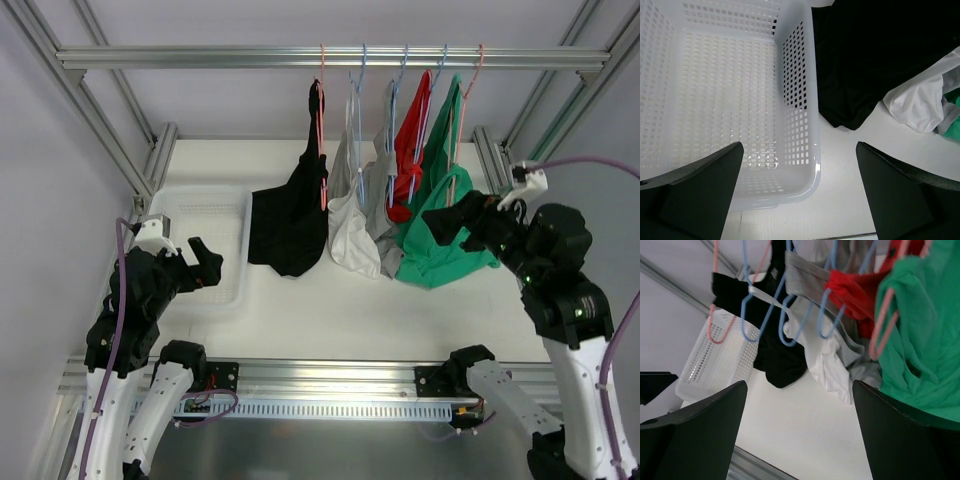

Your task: Remove the tank top from the hanger

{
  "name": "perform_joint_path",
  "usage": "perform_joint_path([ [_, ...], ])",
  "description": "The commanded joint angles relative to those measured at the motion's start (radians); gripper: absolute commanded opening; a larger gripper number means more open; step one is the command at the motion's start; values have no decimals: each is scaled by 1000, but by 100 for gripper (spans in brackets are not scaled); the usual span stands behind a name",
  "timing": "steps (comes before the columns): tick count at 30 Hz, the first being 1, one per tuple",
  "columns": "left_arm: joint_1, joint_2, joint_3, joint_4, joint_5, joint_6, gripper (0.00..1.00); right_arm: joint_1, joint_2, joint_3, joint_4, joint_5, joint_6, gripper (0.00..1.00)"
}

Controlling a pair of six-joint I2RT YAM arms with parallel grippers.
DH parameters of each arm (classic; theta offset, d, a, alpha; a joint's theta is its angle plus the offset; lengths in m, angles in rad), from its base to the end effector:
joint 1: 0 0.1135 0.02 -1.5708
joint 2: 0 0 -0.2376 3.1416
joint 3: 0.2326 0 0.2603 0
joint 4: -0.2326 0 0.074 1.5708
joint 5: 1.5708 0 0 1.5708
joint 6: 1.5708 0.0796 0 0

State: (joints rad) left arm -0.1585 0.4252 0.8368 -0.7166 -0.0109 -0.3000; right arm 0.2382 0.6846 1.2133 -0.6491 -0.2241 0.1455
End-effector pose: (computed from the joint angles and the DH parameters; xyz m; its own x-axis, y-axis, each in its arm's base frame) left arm 0.1563 -0.0241 0.3217 -0.3269 -0.2470 -0.9122 0.0534 0.9589 -0.2787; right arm 0.1658 0.0585 0.4251 -0.1799 0.1018 -0.9784 -0.4228 0.8901 0.1704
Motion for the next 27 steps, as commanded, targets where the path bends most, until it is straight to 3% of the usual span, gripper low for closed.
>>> perform_joint_path([
  [1, -9, 4, -5, 31, 9, -2, 99, 126, 169, 181, -27, 78, -52, 91],
  [5, -9, 3, -8, 34, 9, -4, 99, 360, 367, 429, -124, 361, -171, 88],
  [10, -9, 10, -10, 36, 38, -1, 99, 584, 634, 740, -144, 545, -259, 83],
  [14, -9, 12, -10, 37, 43, -1, 99, 624, 905, 963, -129, 632, -296, 78],
  [17, -10, 12, -12, 37, 51, -1, 99, 627, 1021, 1123, -116, 680, -311, 72],
  [19, -12, 10, -13, 37, 51, -1, 99, 625, 1104, 1169, -84, 703, -317, 65],
  [23, -18, 9, -13, 39, 54, 1, 99, 619, 1176, 1183, -21, 732, -310, 62],
  [27, -22, 6, -15, 39, 58, 1, 99, 601, 1228, 1198, 12, 727, -274, 48],
])
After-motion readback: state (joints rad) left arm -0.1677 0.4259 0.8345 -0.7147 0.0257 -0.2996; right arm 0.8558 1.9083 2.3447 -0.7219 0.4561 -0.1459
